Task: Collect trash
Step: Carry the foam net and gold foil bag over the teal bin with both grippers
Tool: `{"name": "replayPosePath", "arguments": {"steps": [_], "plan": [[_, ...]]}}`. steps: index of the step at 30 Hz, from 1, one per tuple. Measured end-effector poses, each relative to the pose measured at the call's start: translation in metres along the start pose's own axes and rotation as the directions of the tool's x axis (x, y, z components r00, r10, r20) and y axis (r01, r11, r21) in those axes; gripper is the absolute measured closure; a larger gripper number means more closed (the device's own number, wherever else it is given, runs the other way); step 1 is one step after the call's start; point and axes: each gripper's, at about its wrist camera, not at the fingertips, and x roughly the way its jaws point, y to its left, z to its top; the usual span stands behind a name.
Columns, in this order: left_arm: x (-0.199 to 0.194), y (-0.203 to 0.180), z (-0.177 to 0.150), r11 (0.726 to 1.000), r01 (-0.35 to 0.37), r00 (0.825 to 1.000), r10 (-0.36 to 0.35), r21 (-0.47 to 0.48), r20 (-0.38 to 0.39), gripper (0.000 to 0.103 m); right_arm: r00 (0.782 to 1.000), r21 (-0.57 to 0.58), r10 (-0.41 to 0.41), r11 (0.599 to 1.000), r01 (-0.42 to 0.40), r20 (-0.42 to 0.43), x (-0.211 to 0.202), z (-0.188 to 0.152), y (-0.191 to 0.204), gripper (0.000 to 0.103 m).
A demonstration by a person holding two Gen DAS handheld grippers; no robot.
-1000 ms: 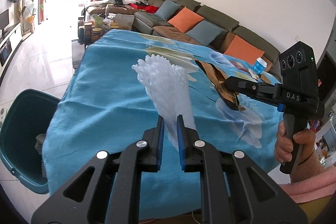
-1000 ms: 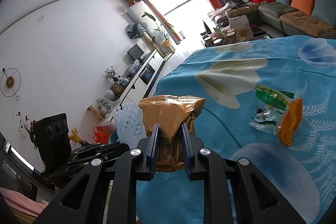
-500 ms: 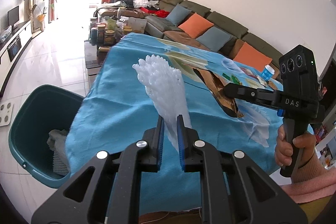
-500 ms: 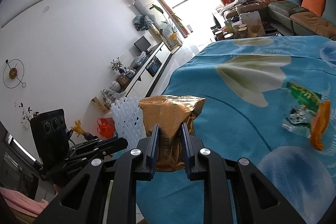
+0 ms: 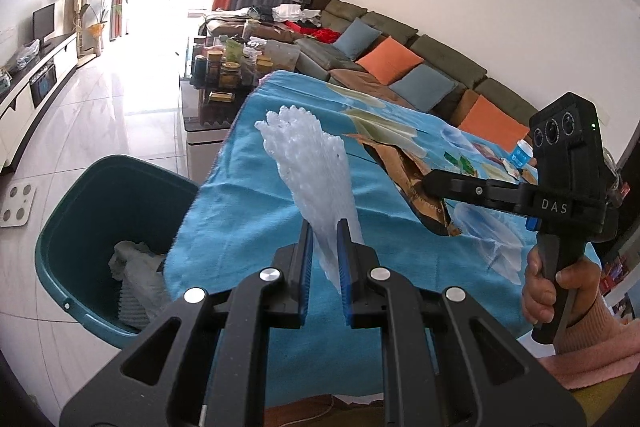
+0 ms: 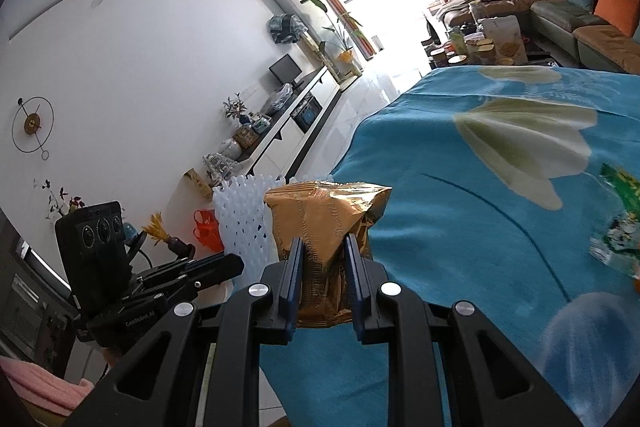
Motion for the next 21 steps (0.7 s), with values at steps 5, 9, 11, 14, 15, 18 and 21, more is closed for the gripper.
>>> {"name": "replayPosePath", "arguments": {"steps": [5,9,11,14,15,18,21], "plan": [[-0.006,0.006,0.001,1.0,-0.018,1.0,0.018,-0.014,0.009,0.09,1.0,-0.012,0.014,1.0,-0.014,-0.017,0.011,0.003,0.006,0.084],[-0.009,0.012,0.002,0.999,-0.034,0.999,0.034,-0.027,0.016,0.09,0.999,-0.02,0.024,1.0,-0.024,-0.031,0.018,0.004,0.011,0.084],[-0.012,0.016,0.001,0.998,-0.043,0.999,0.043,-0.036,0.019,0.09,0.999,-0.025,0.029,0.999,-0.03,-0.039,0.022,0.005,0.013,0.084],[-0.015,0.022,0.001,0.997,-0.054,0.998,0.055,-0.046,0.023,0.09,0.998,-0.029,0.039,0.999,-0.04,-0.049,0.027,0.008,0.014,0.084],[-0.016,0.022,0.001,0.997,-0.056,0.998,0.057,-0.049,0.024,0.09,0.998,-0.032,0.042,0.999,-0.044,-0.053,0.029,0.009,0.014,0.084],[-0.019,0.026,0.001,0.996,-0.068,0.997,0.07,-0.056,0.028,0.09,0.997,-0.038,0.049,0.998,-0.051,-0.066,0.034,0.011,0.016,0.084],[-0.021,0.03,0.002,0.995,-0.078,0.996,0.08,-0.065,0.032,0.09,0.996,-0.047,0.054,0.997,-0.058,-0.076,0.04,0.012,0.02,0.084]]}}
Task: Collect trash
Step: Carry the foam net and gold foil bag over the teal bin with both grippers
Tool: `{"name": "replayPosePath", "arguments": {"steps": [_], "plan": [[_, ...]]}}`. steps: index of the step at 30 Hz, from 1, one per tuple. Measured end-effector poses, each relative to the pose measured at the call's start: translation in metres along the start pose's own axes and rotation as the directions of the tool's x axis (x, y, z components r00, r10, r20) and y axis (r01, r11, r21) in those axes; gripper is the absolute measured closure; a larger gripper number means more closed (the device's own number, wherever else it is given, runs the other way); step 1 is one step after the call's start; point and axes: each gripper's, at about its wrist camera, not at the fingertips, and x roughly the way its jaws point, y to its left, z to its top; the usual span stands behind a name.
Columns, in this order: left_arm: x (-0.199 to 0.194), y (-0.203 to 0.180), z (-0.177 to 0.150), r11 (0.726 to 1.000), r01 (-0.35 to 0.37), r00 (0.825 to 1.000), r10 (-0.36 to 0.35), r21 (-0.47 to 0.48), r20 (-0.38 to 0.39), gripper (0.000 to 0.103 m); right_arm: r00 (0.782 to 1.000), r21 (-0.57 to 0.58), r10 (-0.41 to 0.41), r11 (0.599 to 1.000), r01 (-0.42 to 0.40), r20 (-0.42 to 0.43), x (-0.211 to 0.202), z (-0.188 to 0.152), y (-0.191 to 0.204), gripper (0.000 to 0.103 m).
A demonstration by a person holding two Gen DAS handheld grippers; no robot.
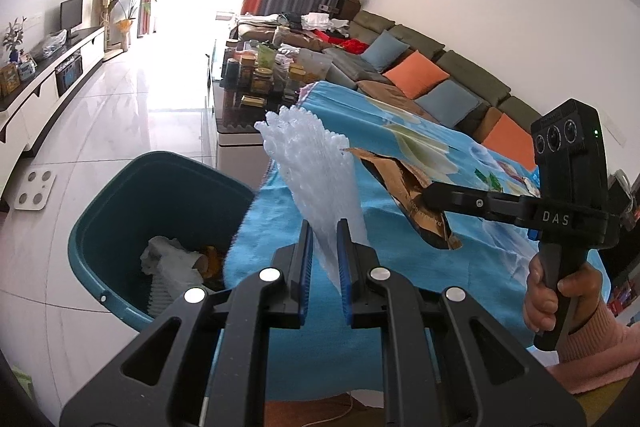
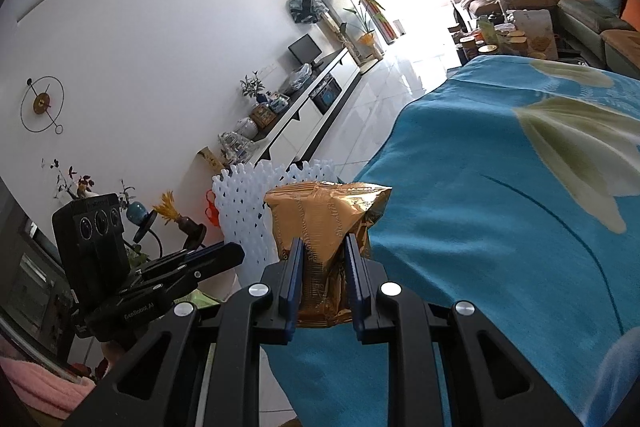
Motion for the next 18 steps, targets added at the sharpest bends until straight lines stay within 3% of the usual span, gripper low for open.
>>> {"name": "replayPosePath", "arguments": {"steps": [18], "plan": [[-0.013,0.024,0.003,0.998,-0.06,0.998,0.061,-0.035,0.024,0.09,0.999,-0.044,0.02,0.999,-0.022,-0.046,0.025,0.009,0.017,0.084]]}}
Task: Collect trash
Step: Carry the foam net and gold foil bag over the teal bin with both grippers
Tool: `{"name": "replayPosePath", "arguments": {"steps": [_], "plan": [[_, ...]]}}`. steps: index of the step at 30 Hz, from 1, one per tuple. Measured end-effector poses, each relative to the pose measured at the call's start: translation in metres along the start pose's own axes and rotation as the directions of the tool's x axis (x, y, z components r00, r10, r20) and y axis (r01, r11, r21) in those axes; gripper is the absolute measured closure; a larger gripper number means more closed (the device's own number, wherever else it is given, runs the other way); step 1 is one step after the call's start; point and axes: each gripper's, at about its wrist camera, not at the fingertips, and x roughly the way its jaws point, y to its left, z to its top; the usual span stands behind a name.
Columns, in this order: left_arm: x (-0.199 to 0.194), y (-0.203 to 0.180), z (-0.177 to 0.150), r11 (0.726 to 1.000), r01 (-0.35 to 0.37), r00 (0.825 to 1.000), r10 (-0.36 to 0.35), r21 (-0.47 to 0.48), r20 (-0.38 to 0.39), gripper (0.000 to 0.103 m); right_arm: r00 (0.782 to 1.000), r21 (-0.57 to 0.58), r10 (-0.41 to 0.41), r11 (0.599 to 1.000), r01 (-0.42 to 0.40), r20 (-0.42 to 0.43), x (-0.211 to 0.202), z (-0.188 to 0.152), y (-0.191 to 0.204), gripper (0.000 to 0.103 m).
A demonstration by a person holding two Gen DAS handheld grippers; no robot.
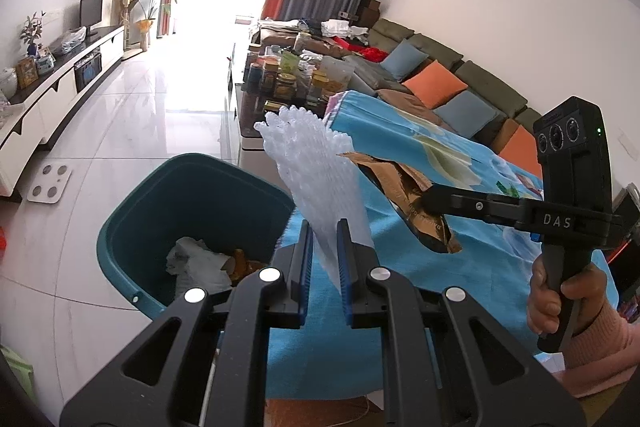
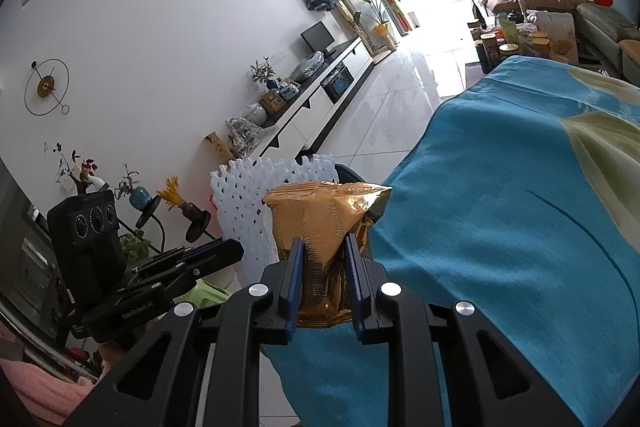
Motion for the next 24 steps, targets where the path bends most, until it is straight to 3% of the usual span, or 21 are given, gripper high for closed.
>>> {"name": "replayPosePath", "arguments": {"steps": [24], "plan": [[-0.002,0.028,0.002,0.995,-0.083,0.996,0.083,-0.048,0.009,0.09,0.998,-0.047,0.012,0.999,-0.015,-0.064,0.035,0.013,0.017,0.084]]}}
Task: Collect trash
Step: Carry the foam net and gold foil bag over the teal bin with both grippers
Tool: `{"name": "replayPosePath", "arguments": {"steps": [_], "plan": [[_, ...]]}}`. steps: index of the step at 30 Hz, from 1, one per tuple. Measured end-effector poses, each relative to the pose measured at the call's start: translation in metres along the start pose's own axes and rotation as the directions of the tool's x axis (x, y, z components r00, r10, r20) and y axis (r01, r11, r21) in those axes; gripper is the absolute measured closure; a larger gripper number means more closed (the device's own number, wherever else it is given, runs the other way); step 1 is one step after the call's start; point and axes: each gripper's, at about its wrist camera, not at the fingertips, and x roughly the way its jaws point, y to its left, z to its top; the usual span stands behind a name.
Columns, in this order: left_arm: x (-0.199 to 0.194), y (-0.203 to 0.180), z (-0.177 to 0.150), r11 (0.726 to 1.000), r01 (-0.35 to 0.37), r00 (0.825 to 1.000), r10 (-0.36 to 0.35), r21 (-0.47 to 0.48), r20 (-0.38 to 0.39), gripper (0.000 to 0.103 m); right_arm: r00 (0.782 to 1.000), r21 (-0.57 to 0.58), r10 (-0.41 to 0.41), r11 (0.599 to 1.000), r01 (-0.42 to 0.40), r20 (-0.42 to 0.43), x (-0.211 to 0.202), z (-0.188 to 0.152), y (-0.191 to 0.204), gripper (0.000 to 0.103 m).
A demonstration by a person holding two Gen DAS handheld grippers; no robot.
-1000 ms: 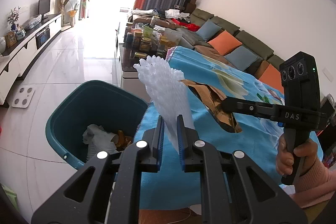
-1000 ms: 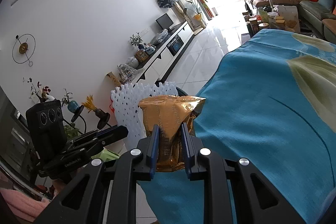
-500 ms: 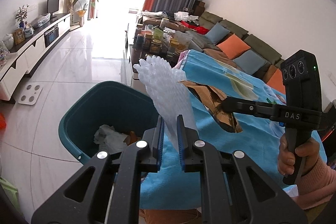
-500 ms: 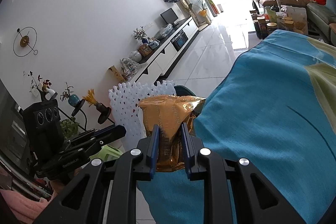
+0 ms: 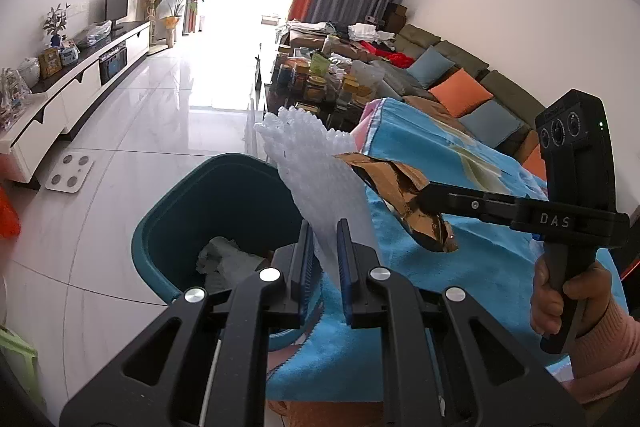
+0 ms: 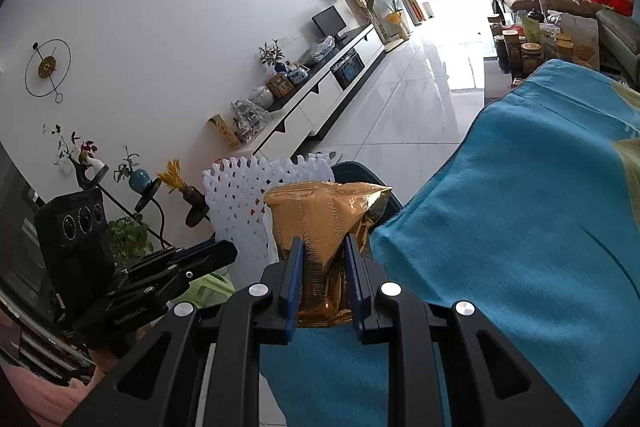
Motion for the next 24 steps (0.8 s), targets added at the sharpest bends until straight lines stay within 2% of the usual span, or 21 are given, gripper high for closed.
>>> {"name": "replayPosePath", "arguments": {"steps": [24], "plan": [[0.016,0.02,-0.002,0.996,-0.063,0.998,0.061,-0.059,-0.027,0.09,0.998,-0.004,-0.008,1.0,0.008,-0.056,0.042,0.015,0.005,0.084]]}}
